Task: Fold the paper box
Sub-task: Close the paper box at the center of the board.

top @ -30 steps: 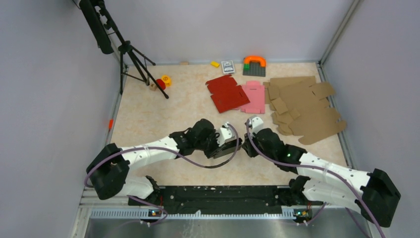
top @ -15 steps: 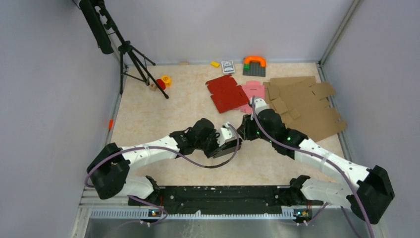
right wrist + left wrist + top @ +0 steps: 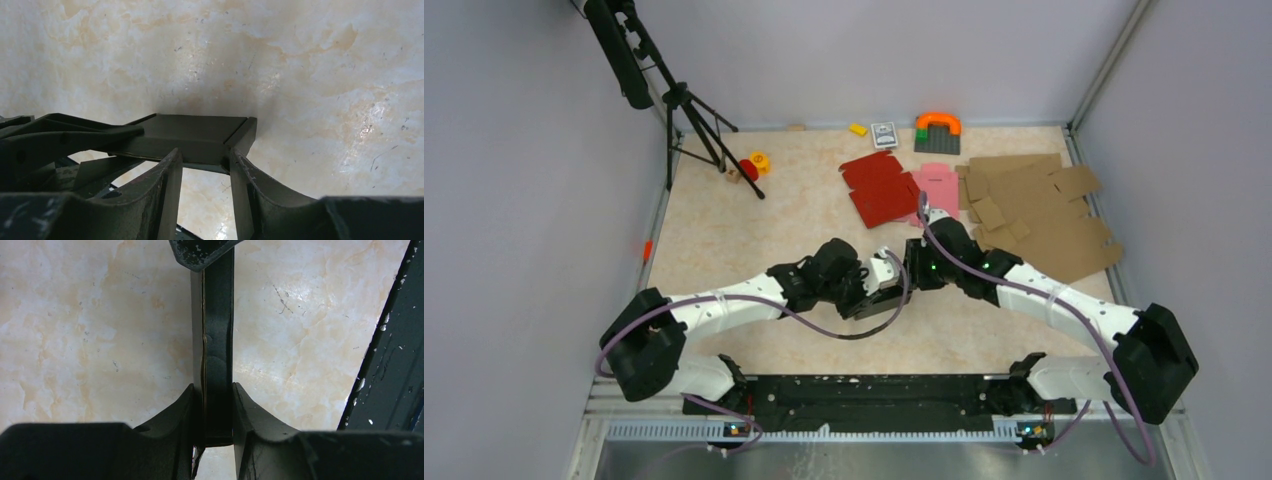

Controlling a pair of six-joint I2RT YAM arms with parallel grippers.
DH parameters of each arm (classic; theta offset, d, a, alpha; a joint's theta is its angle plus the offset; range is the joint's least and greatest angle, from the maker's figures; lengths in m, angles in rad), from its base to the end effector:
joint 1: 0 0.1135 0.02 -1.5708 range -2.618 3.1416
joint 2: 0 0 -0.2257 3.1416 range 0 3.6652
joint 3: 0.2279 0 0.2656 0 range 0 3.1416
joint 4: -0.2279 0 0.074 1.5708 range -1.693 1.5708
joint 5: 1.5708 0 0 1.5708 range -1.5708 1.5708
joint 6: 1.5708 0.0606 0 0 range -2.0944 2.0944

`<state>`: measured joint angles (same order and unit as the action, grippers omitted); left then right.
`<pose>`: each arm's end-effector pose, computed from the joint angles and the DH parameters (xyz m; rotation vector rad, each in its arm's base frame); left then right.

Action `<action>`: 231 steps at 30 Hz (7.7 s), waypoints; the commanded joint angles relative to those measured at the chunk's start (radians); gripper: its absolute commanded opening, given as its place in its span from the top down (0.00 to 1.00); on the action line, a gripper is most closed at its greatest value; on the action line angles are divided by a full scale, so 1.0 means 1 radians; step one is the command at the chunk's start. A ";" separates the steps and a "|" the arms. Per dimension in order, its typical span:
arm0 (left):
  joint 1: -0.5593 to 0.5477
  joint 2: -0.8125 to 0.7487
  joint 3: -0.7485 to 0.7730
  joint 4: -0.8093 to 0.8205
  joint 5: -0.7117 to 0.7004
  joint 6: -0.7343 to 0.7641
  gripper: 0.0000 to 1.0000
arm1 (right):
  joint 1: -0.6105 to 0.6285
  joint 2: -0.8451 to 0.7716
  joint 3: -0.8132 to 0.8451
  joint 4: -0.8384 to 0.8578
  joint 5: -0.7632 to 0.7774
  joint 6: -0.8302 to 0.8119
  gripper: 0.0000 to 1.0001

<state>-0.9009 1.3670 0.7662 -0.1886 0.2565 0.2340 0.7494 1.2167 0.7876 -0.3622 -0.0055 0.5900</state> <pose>0.1836 -0.2565 0.1436 1.4047 1.9655 -0.6192 0.2169 0.2023 0.1764 -0.1986 2.4519 0.6325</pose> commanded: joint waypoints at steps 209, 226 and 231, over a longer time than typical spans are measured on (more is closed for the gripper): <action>0.043 0.321 0.381 -0.232 0.179 0.341 0.78 | -0.360 -0.243 -0.561 0.517 -0.400 0.559 0.77; 0.045 0.291 0.400 -0.254 0.183 0.346 0.78 | -0.360 -0.227 -0.474 0.462 -0.341 0.524 0.61; 0.045 0.313 0.412 -0.269 0.192 0.349 0.85 | -0.360 -0.206 -0.455 0.470 -0.328 0.521 0.59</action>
<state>-0.8509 1.6791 1.1393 -0.4400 0.4011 0.5739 0.3965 0.9894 0.2802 0.1177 -0.3912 1.1336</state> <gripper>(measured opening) 0.296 0.404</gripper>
